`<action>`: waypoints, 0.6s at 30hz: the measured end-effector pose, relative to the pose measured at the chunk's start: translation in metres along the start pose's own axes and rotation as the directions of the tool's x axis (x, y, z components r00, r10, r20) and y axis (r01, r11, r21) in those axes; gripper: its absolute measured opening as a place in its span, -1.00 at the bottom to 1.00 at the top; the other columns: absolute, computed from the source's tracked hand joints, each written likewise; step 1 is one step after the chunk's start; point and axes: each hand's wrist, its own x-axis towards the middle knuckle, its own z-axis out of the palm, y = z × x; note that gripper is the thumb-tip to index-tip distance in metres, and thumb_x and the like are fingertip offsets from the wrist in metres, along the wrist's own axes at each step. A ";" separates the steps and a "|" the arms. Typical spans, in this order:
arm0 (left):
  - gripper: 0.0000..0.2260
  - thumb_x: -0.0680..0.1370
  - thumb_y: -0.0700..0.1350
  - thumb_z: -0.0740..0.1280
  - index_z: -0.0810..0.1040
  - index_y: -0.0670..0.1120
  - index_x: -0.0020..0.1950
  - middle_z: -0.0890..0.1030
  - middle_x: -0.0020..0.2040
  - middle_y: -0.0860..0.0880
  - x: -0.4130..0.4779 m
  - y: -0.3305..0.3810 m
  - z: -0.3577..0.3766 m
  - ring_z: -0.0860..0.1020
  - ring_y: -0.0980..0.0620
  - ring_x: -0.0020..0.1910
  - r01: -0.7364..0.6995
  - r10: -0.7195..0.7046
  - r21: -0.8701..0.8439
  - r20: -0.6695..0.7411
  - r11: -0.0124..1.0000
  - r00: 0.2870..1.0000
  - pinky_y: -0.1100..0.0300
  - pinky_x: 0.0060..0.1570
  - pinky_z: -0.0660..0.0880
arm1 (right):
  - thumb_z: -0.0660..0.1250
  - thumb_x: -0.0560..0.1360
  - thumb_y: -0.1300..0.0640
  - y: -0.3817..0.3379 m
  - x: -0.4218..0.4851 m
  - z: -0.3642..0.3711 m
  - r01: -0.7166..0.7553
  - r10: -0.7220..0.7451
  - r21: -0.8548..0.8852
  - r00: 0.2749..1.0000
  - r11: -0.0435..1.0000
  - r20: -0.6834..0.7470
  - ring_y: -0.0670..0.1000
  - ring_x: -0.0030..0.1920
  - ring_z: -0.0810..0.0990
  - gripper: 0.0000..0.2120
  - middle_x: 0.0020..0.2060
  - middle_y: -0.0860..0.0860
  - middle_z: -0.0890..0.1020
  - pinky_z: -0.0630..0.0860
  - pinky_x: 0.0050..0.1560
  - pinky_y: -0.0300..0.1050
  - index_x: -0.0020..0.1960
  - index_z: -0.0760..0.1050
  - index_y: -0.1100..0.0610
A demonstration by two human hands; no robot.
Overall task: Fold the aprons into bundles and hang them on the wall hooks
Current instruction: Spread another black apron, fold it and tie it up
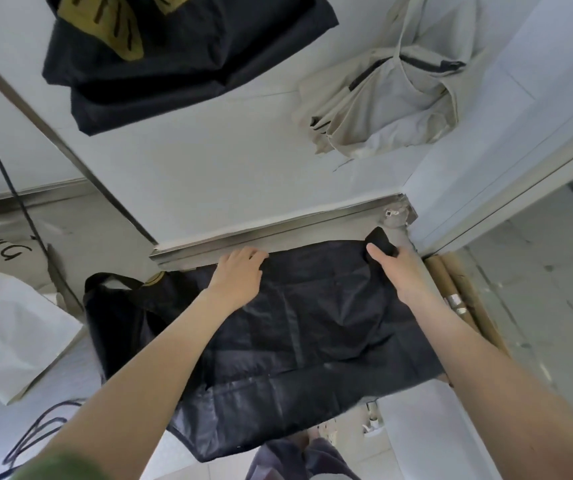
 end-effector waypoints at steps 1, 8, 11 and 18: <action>-0.60 0.64 -0.12 0.12 0.26 -0.03 0.49 0.33 0.44 -0.05 0.003 0.004 0.003 0.31 -0.09 0.39 -0.010 0.010 -0.016 0.021 1.000 1.000 0.02 0.38 0.21 | 0.41 0.41 -0.20 0.000 0.003 -0.002 -0.001 0.000 0.054 1.000 0.999 0.008 0.08 0.25 0.49 -0.29 0.29 0.05 0.51 0.44 0.26 -0.01 0.38 0.37 0.20; -0.62 0.67 -0.08 0.07 0.23 0.00 0.50 0.33 0.45 -0.07 0.043 0.017 0.016 0.29 -0.14 0.40 0.044 -0.036 -0.075 0.106 0.996 0.994 -0.04 0.35 0.21 | 0.43 0.45 -0.01 -0.001 0.016 -0.005 -0.055 0.036 0.151 0.992 0.987 0.124 0.03 0.07 0.60 -0.80 0.02 0.01 0.67 0.50 0.21 0.02 0.01 0.60 0.05; -0.68 0.63 0.06 0.17 0.43 -0.04 0.32 0.47 0.29 -0.06 0.062 0.022 0.023 0.35 -0.12 0.31 0.154 -0.156 0.024 0.126 0.988 0.980 -0.01 0.25 0.24 | 0.32 0.56 0.08 -0.003 0.010 -0.010 0.001 -0.057 0.313 0.984 0.950 0.170 0.05 0.08 0.61 -0.89 -0.02 0.04 0.67 0.49 0.25 0.03 -0.03 0.58 0.10; -0.75 0.64 -0.02 0.14 0.48 -0.03 0.25 0.45 0.19 -0.14 0.062 0.031 0.017 0.36 -0.16 0.21 0.263 -0.240 0.115 -0.183 0.958 0.954 -0.02 0.15 0.24 | 0.22 0.59 -0.10 0.009 -0.008 -0.047 0.023 -0.087 0.483 0.990 0.875 0.110 -0.02 0.07 0.64 -0.71 0.06 -0.03 0.67 0.55 0.10 -0.09 0.14 0.58 0.04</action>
